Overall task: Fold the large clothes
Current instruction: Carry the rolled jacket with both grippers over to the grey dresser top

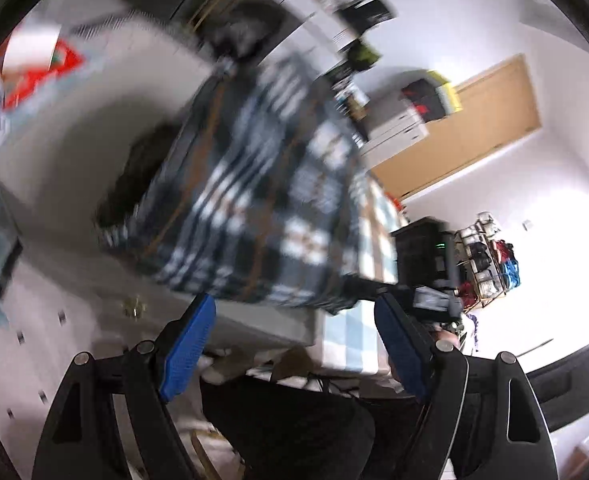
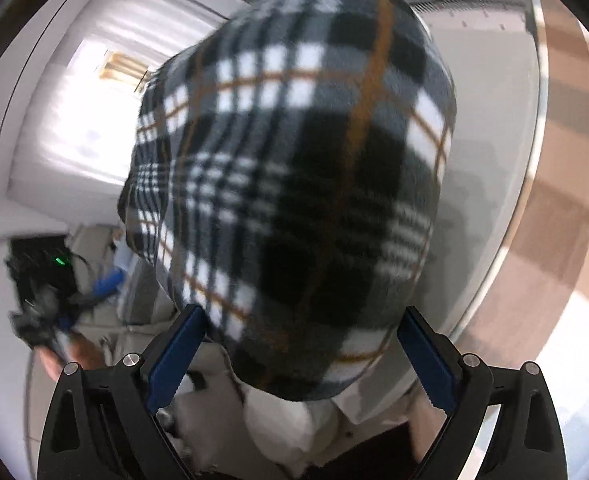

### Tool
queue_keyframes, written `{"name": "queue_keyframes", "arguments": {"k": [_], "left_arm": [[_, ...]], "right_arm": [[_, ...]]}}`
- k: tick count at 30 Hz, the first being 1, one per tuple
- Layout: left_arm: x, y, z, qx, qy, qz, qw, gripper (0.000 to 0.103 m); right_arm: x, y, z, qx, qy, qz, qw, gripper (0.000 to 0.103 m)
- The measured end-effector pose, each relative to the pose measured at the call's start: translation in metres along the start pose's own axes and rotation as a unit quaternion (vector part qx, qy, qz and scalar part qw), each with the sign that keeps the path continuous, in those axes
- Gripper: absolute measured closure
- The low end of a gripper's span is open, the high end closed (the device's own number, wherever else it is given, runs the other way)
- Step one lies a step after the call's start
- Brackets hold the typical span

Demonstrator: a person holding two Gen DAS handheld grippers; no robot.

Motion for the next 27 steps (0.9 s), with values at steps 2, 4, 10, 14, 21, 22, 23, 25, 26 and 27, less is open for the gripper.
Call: {"name": "queue_keyframes", "arguments": {"k": [2,4,10,14,21,22,23,25,26,27], "left_arm": [[0.004,0.011,0.007,0.008,0.027,-0.009,0.9996,0.025],[0.007,0.003,0.012,0.012,0.033,0.000,0.9994,0.025],[0.013,-0.015,0.032,0.052,0.035,0.004,0.9980,0.025],[0.016,-0.017,0.050,0.065,0.032,0.011,0.9973,0.025],[0.009,-0.014,0.098,0.058,0.005,0.054,0.9969,0.025],[0.009,-0.011,0.103,0.053,0.006,0.056,0.9970,0.025],[0.010,-0.007,0.106,0.048,0.009,0.060,0.9970,0.025],[0.012,0.000,0.105,0.042,0.016,0.065,0.9969,0.025],[0.012,0.004,0.102,0.042,0.014,0.067,0.9967,0.025],[0.014,0.008,0.097,0.042,0.011,0.074,0.9963,0.025]], "right_arm": [[-0.010,-0.008,-0.001,0.005,-0.036,0.015,0.999,0.006],[-0.021,-0.010,-0.008,0.005,-0.074,0.033,0.997,0.006],[-0.030,-0.012,-0.013,-0.024,-0.094,0.033,0.995,0.006],[-0.016,-0.004,-0.019,-0.054,-0.105,0.007,0.993,0.010],[-0.006,-0.019,-0.017,-0.074,-0.129,-0.010,0.989,0.017],[-0.004,-0.023,-0.014,-0.074,-0.135,-0.008,0.988,0.017],[-0.002,-0.029,-0.014,-0.074,-0.144,-0.005,0.987,0.017],[-0.004,-0.032,-0.010,-0.079,-0.155,-0.002,0.985,0.017],[-0.004,-0.034,-0.011,-0.079,-0.156,-0.001,0.985,0.016],[-0.004,-0.034,-0.013,-0.078,-0.155,0.002,0.985,0.013]]}}
Point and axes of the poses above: each gripper's, at about its wrist camera, not at the fingertips, and y roughly against the way its jaws point, x to its left, z to its top, the point moved 4 cm from there along -y, roughly the way its jaws point, and after that the axes turned 11 degrees about -x, right-handed, at the moved point
